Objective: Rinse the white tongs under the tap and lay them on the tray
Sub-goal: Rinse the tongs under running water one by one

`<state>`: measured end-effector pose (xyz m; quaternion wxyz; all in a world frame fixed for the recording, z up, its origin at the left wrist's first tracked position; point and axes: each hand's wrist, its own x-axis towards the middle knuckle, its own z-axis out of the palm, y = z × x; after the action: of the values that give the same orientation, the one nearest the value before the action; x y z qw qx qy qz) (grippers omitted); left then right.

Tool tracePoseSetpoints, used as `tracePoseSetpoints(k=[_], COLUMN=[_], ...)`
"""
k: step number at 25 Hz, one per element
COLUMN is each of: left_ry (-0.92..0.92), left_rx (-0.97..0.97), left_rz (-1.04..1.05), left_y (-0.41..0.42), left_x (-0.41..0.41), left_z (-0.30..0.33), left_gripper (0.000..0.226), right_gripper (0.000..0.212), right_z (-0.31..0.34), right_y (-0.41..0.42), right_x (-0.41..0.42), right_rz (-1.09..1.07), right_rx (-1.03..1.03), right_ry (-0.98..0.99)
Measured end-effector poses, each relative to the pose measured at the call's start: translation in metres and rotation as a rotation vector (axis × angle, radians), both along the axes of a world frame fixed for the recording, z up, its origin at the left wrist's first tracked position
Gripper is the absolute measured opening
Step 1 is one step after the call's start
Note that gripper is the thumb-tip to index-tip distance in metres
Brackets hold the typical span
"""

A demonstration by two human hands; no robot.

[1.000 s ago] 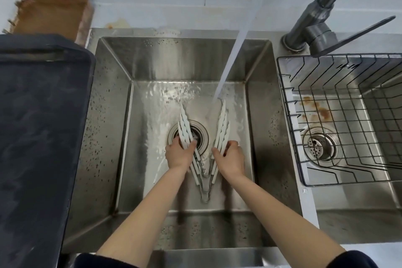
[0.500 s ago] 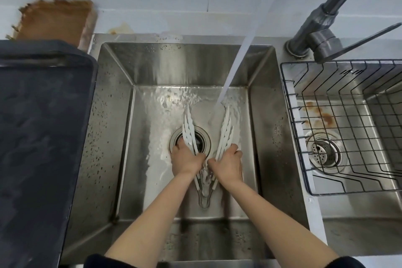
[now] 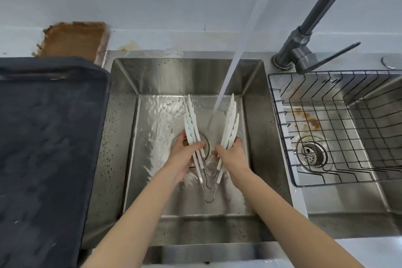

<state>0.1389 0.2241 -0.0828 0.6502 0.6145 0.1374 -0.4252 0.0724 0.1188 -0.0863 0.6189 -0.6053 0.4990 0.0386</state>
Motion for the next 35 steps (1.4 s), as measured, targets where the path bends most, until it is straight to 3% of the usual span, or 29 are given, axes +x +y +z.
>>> tracePoseSetpoints(k=[5,9,11,13,17,23,29,35], left_ry=[0.04,0.043,0.009,-0.045,-0.165,-0.153,-0.076,-0.206], left_rx=[-0.156,-0.176,-0.174,-0.156,-0.128,-0.11,0.001,0.143], left_rz=[0.041,-0.027,-0.105,-0.17,-0.283,-0.273,-0.239,-0.297], left_y=[0.009,0.003,-0.008,-0.02,-0.038,-0.049,-0.067,-0.07], left_x=[0.002,0.005,0.005,0.007,0.015,0.022,0.031,0.024], left_z=[0.017,0.032,0.045,0.056,0.077,0.098,0.1,0.099], left_gripper=[0.025,0.02,0.017,0.028,0.042,0.024,0.037,0.056], right_gripper=[0.031,0.031,0.032,0.033,0.022,0.023,0.019,0.021], right_z=[0.016,0.029,0.034,0.038,0.049,0.057,0.055,0.053], right_y=[-0.008,-0.016,-0.021,-0.028,-0.04,-0.044,-0.049,-0.046], right_x=[-0.009,-0.011,-0.012,-0.012,-0.007,-0.008,-0.004,-0.006], right_rz=[-0.089,-0.119,-0.119,-0.118,-0.129,-0.004,-0.015,0.0], right_rx=[0.297,0.333,0.294,0.299,0.478,0.641,0.7,0.725], right_ry=[-0.246,-0.329,-0.311,-0.287,-0.296,-0.227,-0.095,-0.052])
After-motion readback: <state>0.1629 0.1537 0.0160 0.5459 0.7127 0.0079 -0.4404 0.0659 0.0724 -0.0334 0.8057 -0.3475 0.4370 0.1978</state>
